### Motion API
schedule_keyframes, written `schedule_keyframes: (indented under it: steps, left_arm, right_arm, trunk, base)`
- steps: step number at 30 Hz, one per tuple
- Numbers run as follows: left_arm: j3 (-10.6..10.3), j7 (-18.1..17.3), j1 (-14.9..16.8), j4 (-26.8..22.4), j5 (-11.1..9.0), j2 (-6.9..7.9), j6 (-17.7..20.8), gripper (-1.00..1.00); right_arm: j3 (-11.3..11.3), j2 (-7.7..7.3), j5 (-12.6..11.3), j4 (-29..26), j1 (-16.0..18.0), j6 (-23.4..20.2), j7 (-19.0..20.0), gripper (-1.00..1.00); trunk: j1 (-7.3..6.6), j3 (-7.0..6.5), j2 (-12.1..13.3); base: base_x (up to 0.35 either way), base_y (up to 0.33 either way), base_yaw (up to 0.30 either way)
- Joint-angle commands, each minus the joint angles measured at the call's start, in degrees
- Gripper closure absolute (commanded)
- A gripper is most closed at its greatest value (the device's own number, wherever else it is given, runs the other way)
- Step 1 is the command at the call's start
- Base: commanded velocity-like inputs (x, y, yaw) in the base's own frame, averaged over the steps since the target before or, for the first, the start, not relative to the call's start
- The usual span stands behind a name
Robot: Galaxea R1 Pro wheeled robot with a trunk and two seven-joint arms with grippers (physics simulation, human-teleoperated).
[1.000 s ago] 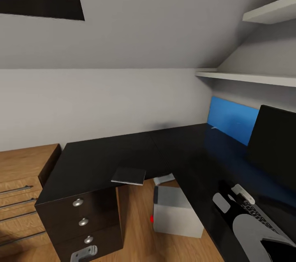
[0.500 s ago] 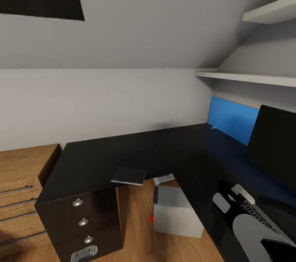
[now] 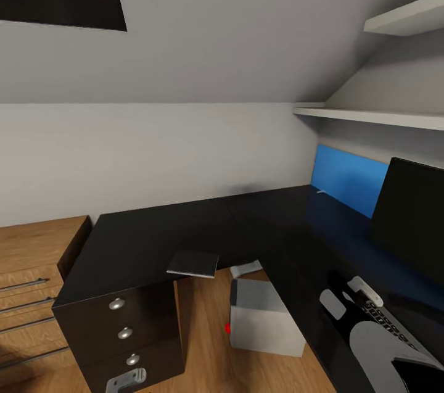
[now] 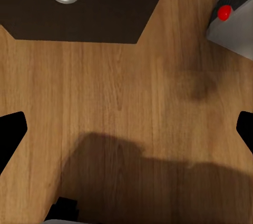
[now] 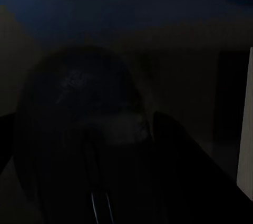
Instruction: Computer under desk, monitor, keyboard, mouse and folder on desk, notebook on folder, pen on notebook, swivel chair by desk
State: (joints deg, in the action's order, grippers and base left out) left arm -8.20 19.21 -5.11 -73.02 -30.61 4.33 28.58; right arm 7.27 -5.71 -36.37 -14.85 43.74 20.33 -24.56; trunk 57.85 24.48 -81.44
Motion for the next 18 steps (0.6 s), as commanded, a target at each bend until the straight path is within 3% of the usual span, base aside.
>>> schedule_keyframes:
  steps: [1,18]
  left_arm:
    - [-0.1,0.6,0.0,-0.1,-0.6,0.06,0.1,-1.0]
    - [-0.1,0.5,0.0,-0.1,-0.5,0.07,0.1,-1.0]
  right_arm:
    - [-0.1,-0.01,-0.8,0.0,0.0,0.4,0.1,1.0]
    - [-0.2,-0.01,-0.8,0.0,0.0,0.4,0.1,1.0]
  trunk:
    - [0.0,0.05,0.0]
    - [0.0,0.05,0.0]
  base:
    - [0.0,0.0,0.0]
    - [0.0,0.0,0.0]
